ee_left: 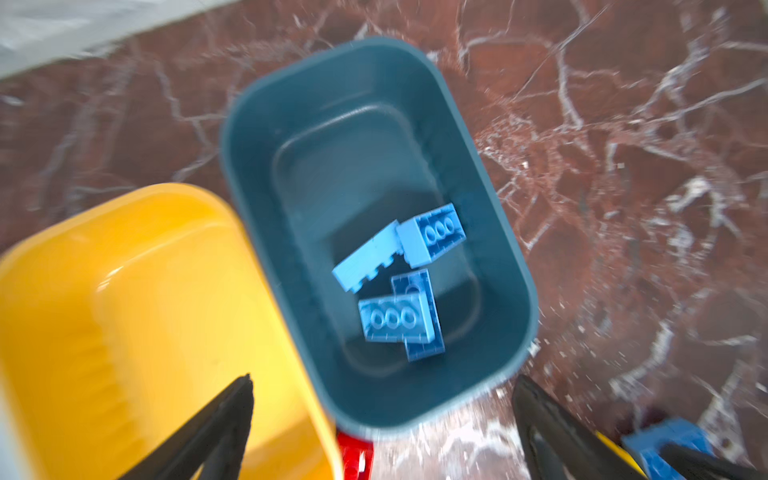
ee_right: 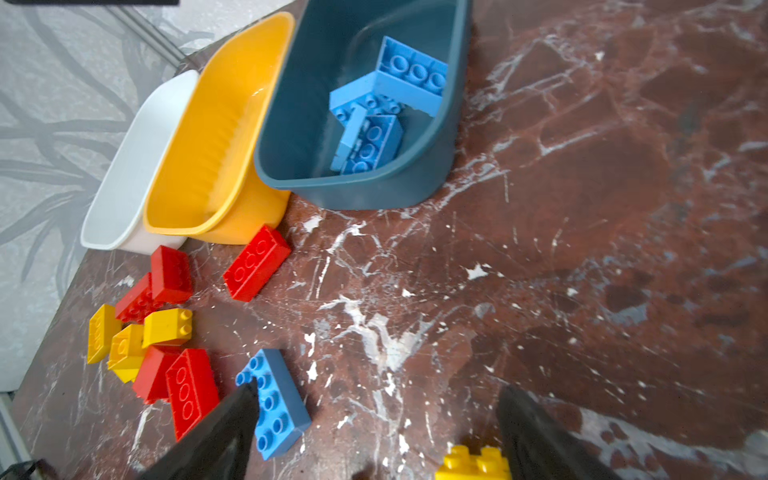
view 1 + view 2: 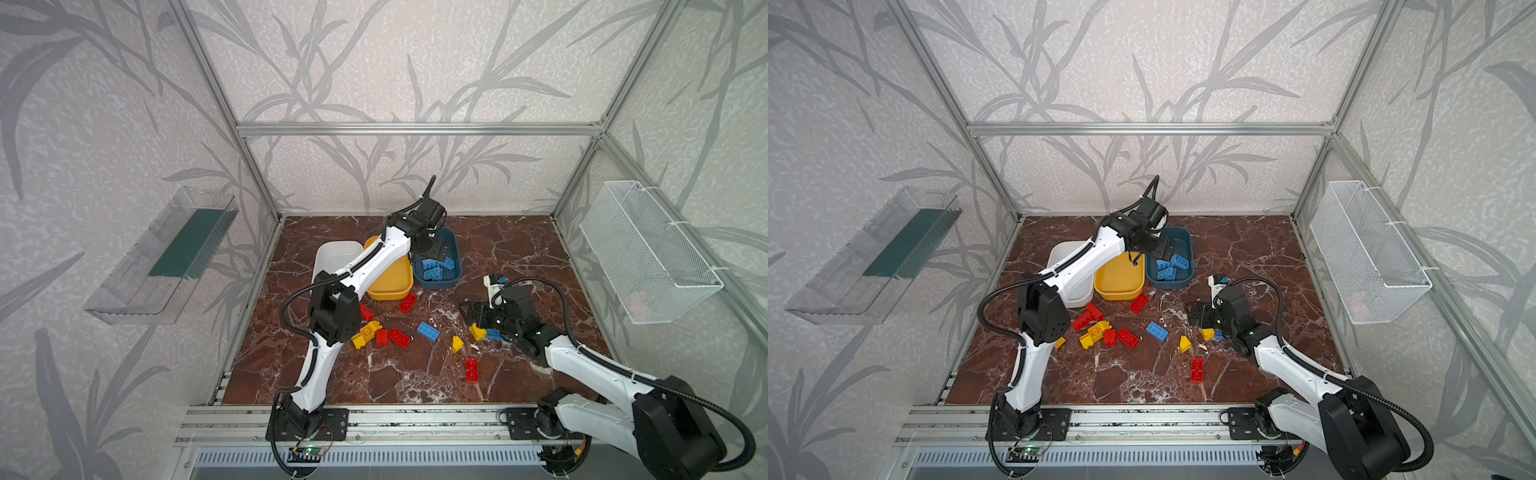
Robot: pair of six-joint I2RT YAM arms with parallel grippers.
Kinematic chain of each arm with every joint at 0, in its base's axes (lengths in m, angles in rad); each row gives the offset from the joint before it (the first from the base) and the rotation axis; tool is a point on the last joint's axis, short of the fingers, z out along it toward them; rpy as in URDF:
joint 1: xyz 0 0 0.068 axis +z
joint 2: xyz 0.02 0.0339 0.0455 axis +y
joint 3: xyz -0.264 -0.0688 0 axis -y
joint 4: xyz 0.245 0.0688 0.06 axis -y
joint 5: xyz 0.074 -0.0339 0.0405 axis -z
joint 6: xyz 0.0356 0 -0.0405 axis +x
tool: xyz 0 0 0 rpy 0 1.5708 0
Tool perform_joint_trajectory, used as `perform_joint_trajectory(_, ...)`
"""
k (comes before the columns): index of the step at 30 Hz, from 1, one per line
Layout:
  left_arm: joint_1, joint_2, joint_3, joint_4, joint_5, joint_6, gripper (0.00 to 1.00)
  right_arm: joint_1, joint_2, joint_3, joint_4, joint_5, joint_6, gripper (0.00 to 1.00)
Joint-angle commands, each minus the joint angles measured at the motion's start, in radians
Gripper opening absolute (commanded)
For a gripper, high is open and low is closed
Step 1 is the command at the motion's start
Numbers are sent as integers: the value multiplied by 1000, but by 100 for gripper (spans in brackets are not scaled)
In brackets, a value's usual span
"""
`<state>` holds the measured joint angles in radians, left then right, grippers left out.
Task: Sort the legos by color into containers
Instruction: 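Withdraw the left gripper while the right gripper grasps a blue brick, then carry the blue brick with the right gripper into the teal bin and release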
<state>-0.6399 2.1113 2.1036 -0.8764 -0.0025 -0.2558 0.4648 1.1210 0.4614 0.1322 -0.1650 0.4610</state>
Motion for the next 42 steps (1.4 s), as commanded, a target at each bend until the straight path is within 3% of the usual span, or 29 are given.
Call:
perform_joint_trajectory(1,-2,-158,-94,57,-27,-27,96,43,33,63,-46,-14,-71,90)
perform_joint_trajectory(15,-1,-702,-564,116,-154,-20,96,318,319,314,-214,55,-284,91)
perform_joint_trajectory(27,1,-1196,-1030,198,-260,-15,96,405,504,441,-337,82,-385,83)
perform_joint_trajectory(35,1,-1302,-1148,221,-298,-14,97,444,615,519,-460,160,-415,70)
perform_joint_trajectory(42,4,-1317,-1154,233,-293,-4,97,451,636,533,-483,159,-402,47)
